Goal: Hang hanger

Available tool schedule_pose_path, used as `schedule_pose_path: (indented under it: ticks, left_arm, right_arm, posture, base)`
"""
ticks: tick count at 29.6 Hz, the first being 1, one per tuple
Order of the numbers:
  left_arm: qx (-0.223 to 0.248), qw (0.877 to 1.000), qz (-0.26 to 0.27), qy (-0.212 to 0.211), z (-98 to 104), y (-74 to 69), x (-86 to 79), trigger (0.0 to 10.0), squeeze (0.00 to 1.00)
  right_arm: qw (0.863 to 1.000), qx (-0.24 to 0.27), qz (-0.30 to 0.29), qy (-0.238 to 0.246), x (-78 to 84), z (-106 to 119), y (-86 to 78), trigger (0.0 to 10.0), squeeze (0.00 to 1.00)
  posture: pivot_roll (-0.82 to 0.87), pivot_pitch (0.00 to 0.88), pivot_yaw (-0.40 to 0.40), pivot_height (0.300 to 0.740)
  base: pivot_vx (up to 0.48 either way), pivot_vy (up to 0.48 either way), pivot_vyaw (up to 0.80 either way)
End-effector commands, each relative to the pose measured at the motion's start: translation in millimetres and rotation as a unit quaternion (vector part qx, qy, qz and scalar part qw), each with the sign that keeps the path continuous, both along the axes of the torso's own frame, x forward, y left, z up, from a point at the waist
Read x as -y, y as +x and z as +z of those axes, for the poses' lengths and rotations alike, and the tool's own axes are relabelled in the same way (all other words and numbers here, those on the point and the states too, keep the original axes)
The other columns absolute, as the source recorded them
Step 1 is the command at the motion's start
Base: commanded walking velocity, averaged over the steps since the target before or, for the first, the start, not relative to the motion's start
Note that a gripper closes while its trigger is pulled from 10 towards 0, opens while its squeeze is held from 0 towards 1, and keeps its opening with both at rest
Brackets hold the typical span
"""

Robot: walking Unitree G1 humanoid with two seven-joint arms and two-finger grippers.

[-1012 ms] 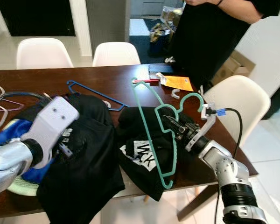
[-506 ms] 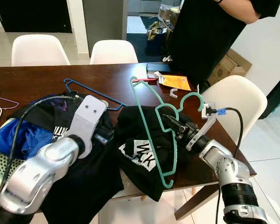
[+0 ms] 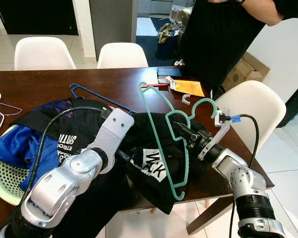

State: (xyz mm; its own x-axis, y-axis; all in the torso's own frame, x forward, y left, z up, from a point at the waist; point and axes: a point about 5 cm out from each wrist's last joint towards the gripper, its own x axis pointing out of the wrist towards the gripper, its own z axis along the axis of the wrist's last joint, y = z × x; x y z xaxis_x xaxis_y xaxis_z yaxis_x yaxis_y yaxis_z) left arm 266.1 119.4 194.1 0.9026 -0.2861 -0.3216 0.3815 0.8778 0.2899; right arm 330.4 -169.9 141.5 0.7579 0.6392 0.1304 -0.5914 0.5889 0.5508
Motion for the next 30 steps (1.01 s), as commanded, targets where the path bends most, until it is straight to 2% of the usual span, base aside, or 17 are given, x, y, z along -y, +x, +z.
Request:
schedule_pose_path:
  ticks: [1,2,3,4,5,6,7,8,9,11,14,15,16,20,24,30]
  left_arm:
    - [-0.005,0.999,0.043,0.029,-1.9,-3.7,-9.4,10.0,0.0]
    - [-0.005,0.999,0.043,0.029,-1.9,-3.7,-9.4,10.0,0.0]
    - [0.007,0.997,0.057,0.046,1.0,-3.5,-12.6,10.0,0.0]
    - [0.028,0.994,0.064,0.085,6.3,-3.1,-15.7,10.0,0.0]
    - [0.028,0.994,0.064,0.085,6.3,-3.1,-15.7,10.0,0.0]
    - [0.043,0.991,0.067,0.112,10.0,-3.0,-17.2,10.0,0.0]
    - [0.043,0.991,0.067,0.112,10.0,-3.0,-17.2,10.0,0.0]
    - [0.054,0.987,0.066,0.137,13.2,-3.9,-18.0,10.0,0.0]
    - [0.054,0.987,0.066,0.137,13.2,-3.9,-18.0,10.0,0.0]
    - [0.059,0.982,0.066,0.166,14.2,-6.9,-18.7,10.0,0.0]
    - [0.059,0.98,0.07,0.174,13.2,-9.3,-19.1,10.0,0.0]
    - [0.063,0.98,0.075,0.173,14.4,-9.5,-20.8,0.4,0.0]
    - [0.068,0.979,0.082,0.173,16.1,-9.3,-23.1,0.0,0.0]
    - [0.076,0.977,0.095,0.176,19.8,-8.3,-28.3,0.0,0.0]
    - [0.079,0.972,0.118,0.188,23.9,-6.5,-40.7,0.0,0.0]
    - [0.089,0.972,0.119,0.183,27.5,-6.3,-42.1,0.0,0.0]
  right_arm:
    - [1.0,-0.006,-0.001,-0.004,0.5,-2.0,-1.0,10.0,0.0]
    - [1.0,-0.006,-0.001,-0.004,0.5,-2.0,-1.0,10.0,0.0]
    - [1.0,-0.006,-0.001,-0.003,0.5,-2.2,-1.1,10.0,0.0]
    - [1.0,-0.007,0.0,-0.003,0.5,-2.5,-1.3,10.0,0.0]
    - [1.0,-0.007,0.0,-0.003,0.5,-2.5,-1.3,10.0,0.0]
    - [1.0,-0.007,0.0,-0.002,0.4,-2.7,-1.4,10.0,0.0]
    - [1.0,-0.007,0.0,-0.002,0.4,-2.7,-1.4,10.0,0.0]
    - [1.0,-0.008,0.001,-0.002,0.4,-2.8,-1.5,10.0,0.0]
    - [1.0,-0.008,0.001,-0.002,0.4,-2.8,-1.5,10.0,0.0]
    - [1.0,-0.008,0.002,-0.001,0.0,-3.2,-1.6,10.0,0.0]
    - [1.0,-0.009,0.003,-0.001,-0.4,-3.5,-1.8,10.0,0.0]
    - [1.0,-0.009,0.003,0.0,-0.5,-3.7,-1.9,10.0,0.0]
    - [1.0,-0.009,0.003,0.0,-0.6,-4.0,-2.1,10.0,0.0]
    - [1.0,-0.01,0.003,0.001,-0.9,-4.1,-2.0,10.0,0.0]
    - [1.0,-0.01,0.003,0.001,-1.2,-3.9,-1.7,10.0,0.0]
    - [1.0,-0.01,0.004,-0.001,-0.6,-3.5,-1.1,10.0,0.0]
  posture:
    - [0.11,0.068,-0.073,0.74]
    - [0.11,0.068,-0.073,0.74]
    - [0.11,0.065,-0.072,0.74]
    - [0.12,0.063,-0.072,0.74]
    - [0.12,0.063,-0.072,0.74]
    - [0.12,0.063,-0.072,0.74]
    - [0.12,0.063,-0.072,0.74]
    - [0.12,0.061,-0.072,0.74]
    - [0.12,0.061,-0.072,0.74]
    - [0.12,0.056,-0.07,0.74]
    - [0.12,0.055,-0.068,0.74]
    - [0.12,0.054,-0.068,0.74]
    - [0.12,0.054,-0.068,0.74]
    - [0.12,0.053,-0.069,0.74]
    - [0.12,0.054,-0.068,0.74]
    - [0.11,0.055,-0.076,0.74]
  base:
    - [0.0,0.0,0.0]
    - [0.0,0.0,0.0]
    - [0.0,0.0,0.0]
    - [0.0,0.0,0.0]
    - [0.0,0.0,0.0]
    - [0.0,0.0,0.0]
    - [0.0,0.0,0.0]
    - [0.0,0.0,0.0]
    - [0.0,0.0,0.0]
    - [0.0,0.0,0.0]
    - [0.0,0.0,0.0]
    - [0.0,0.0,0.0]
    - [0.0,0.0,0.0]
    - [0.0,0.0,0.0]
    - [0.0,0.0,0.0]
    - [0.0,0.0,0.0]
